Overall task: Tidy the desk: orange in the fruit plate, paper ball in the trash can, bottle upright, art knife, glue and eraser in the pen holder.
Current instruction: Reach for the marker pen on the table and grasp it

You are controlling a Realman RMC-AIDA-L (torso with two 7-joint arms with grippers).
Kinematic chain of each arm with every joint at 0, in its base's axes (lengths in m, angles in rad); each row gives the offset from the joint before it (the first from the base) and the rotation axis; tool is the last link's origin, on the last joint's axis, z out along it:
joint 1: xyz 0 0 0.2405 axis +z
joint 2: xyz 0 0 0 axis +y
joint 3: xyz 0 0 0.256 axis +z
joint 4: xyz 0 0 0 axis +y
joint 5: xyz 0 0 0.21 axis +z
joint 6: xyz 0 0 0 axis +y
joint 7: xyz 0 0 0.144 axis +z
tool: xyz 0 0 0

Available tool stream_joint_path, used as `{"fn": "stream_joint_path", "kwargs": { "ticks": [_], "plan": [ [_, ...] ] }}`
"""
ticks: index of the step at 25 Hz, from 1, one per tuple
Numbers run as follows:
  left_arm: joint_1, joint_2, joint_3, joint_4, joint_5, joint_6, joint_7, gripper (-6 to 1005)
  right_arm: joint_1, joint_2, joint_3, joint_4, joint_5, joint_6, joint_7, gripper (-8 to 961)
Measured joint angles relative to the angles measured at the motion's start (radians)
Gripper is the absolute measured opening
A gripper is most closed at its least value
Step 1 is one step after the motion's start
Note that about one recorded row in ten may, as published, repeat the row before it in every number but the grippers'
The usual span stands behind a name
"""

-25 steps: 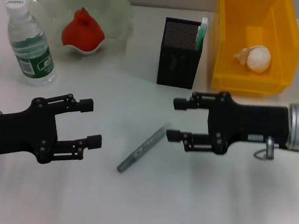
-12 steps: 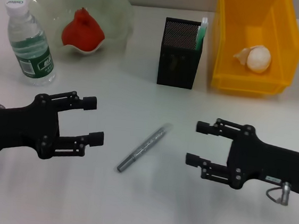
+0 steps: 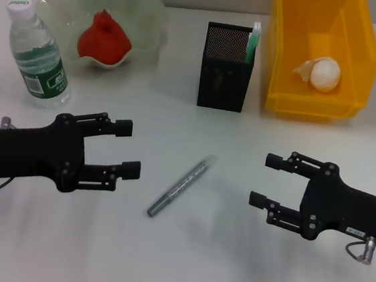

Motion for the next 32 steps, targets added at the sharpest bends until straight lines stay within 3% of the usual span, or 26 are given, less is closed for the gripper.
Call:
{"fn": "stream_joint_path", "kwargs": {
  "ticks": [3, 5, 7, 8, 15, 19, 27, 32],
  "plan": [
    [-0.003, -0.003, 0.004, 0.016, 0.000, 0.000, -0.023, 697, -0.011, -0.005, 0.016, 0.000, -0.003, 0.003, 0.000, 688],
    [-0.032, -0.032, 0.038, 0.134, 0.024, -0.037, -0.214, 696, -0.023, -0.013, 0.021, 0.001, -0.003, 0.004, -0.001, 688],
    [-0.032, -0.032, 0.038, 0.134, 0.024, -0.037, -0.214, 695, -0.027, -0.015, 0.022, 0.001, -0.003, 0.004, -0.001, 687],
    [-0.083, -0.045, 0.103, 0.206, 0.088, -0.114, -0.425, 695, -0.030, -0.016, 0.022, -0.001, -0.003, 0.004, -0.002, 687],
    [-0.188, -0.046, 0.241, 0.299, 0.182, -0.201, -0.753, 691, -0.035, -0.026, 0.034, -0.006, -0.014, 0.016, -0.004, 687],
    [-0.271, -0.048, 0.377, 0.364, 0.261, -0.230, -0.931, 690, -0.033, -0.030, 0.045, -0.007, -0.017, 0.027, -0.004, 687],
    [-0.411, -0.054, 0.515, 0.368, 0.374, -0.294, -1.173, 686, -0.022, -0.032, 0.057, -0.008, -0.017, 0.038, -0.005, 686],
    [-0.462, -0.058, 0.601, 0.364, 0.392, -0.310, -1.260, 684, -0.019, -0.032, 0.051, -0.008, -0.019, 0.043, -0.005, 686]
  ]
}}
